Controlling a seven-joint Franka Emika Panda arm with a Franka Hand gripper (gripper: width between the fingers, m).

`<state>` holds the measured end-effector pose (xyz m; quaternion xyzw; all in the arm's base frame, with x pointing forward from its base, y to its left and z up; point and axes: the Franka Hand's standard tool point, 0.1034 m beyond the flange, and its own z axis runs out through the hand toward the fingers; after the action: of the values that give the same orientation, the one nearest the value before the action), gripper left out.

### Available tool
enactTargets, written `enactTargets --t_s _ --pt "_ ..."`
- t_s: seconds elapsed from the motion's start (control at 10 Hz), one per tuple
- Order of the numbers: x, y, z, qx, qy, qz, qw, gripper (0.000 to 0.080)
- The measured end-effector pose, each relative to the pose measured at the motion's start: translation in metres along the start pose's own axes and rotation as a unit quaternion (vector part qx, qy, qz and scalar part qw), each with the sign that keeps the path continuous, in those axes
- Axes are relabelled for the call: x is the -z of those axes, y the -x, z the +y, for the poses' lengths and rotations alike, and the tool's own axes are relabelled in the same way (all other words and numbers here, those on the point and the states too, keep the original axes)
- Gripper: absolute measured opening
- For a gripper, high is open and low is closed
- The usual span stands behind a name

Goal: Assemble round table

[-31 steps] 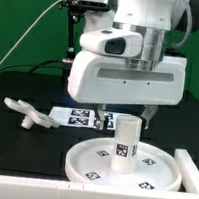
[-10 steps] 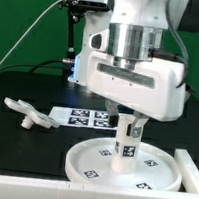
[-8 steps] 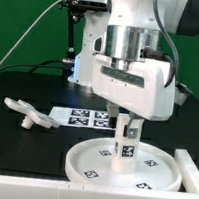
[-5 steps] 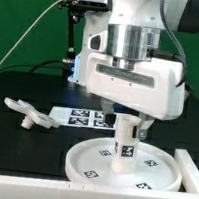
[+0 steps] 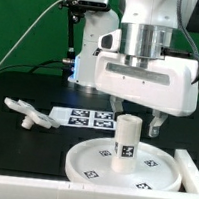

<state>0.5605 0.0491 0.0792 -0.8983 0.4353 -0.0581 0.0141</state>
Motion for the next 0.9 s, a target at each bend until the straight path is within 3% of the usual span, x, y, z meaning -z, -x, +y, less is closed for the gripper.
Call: enactTargets --t_s 0.2,0.4,0.8,0.9 --pt "-0.0005 0.0008 -0.0002 0.118 0.003 0.002 0.993 0.0649" --pt "-0.0069 0.0027 0.0029 0.269 0.010 -0.001 0.963 0.0649" --pt "-0.0082 0.0007 0.0050 0.394 0.013 -0.002 0.919 0.0649" --pt "-0.0078 0.0002 0.0050 0.446 0.017 -0.001 0.895 0.0649"
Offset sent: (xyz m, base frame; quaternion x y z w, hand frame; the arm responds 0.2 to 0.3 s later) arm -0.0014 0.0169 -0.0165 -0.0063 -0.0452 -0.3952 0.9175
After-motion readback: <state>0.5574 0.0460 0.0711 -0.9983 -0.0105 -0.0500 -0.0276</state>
